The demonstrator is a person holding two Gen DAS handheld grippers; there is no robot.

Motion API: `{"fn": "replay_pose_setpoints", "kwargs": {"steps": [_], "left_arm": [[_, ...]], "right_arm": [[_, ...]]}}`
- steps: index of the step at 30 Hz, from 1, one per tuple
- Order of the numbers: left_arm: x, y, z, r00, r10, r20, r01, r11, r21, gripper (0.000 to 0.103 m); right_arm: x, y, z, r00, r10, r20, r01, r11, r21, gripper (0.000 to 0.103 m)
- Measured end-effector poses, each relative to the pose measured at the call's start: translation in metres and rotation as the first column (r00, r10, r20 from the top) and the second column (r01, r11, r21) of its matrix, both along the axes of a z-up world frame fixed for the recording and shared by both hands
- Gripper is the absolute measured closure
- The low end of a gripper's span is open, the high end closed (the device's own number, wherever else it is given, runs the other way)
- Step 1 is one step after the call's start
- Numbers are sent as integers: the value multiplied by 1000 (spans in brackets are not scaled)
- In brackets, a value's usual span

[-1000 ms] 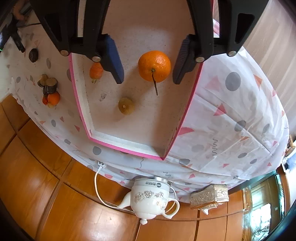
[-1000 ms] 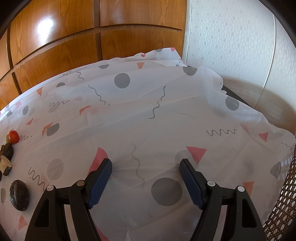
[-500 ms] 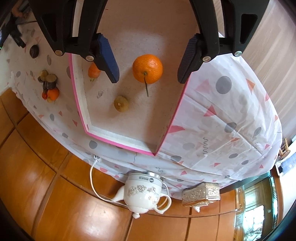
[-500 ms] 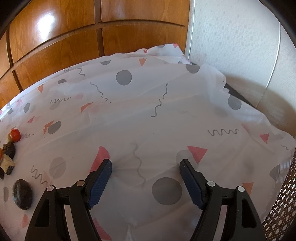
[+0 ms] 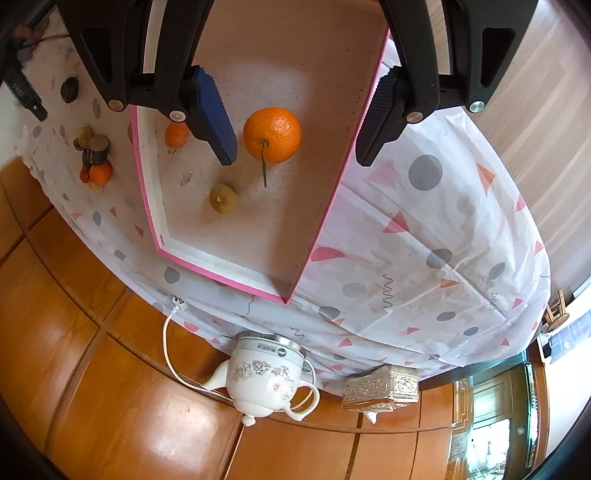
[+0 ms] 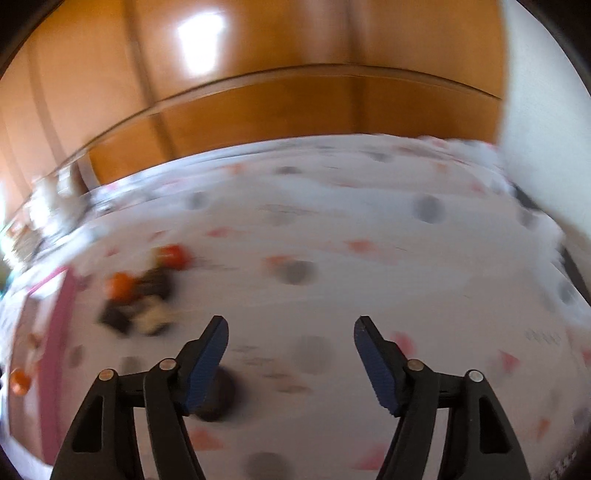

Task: Organize fruits
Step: 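Grasp the cut dark-skinned white vegetable piece with the right gripper and lift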

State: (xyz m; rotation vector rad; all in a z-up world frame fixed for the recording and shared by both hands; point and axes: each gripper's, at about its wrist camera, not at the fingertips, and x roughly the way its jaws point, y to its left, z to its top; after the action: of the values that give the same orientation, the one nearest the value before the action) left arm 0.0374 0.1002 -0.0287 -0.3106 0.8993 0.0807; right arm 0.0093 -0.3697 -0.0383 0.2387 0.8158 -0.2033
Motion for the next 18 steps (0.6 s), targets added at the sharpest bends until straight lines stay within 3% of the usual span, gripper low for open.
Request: {"fn": "replay_pose_setpoints", "kwargs": {"steps": [6,12,15,16,17,18], "left_arm": [[-2,7,1,1000,18,1,-18,1000,-8,35],[-3,16,2,999,47,3,-47,999,-15,32],[-3,18,1,999,54,-1,-54,998,-16,32],[-3,19,0,999,54,-2,-54,998,-17,32],[-3,19,0,998,55,-3,-55,998,-16,32],[-3,19,0,998,56,-4,-56,998,-16,32]], "right_arm": [[37,52,-4,969,244,-47,-244,970,11,38],[68,79,-22,942,313,-123,-317,949,-8,43],[78,85,-30,930,330,-159,-336,942,-14,56],[80,86,-32,928,331,-171,-340,940,-24,68],[81,86,-35,927,330,-181,-340,940,-30,74],[81,86,-35,928,327,-182,-337,941,-29,74]]}}
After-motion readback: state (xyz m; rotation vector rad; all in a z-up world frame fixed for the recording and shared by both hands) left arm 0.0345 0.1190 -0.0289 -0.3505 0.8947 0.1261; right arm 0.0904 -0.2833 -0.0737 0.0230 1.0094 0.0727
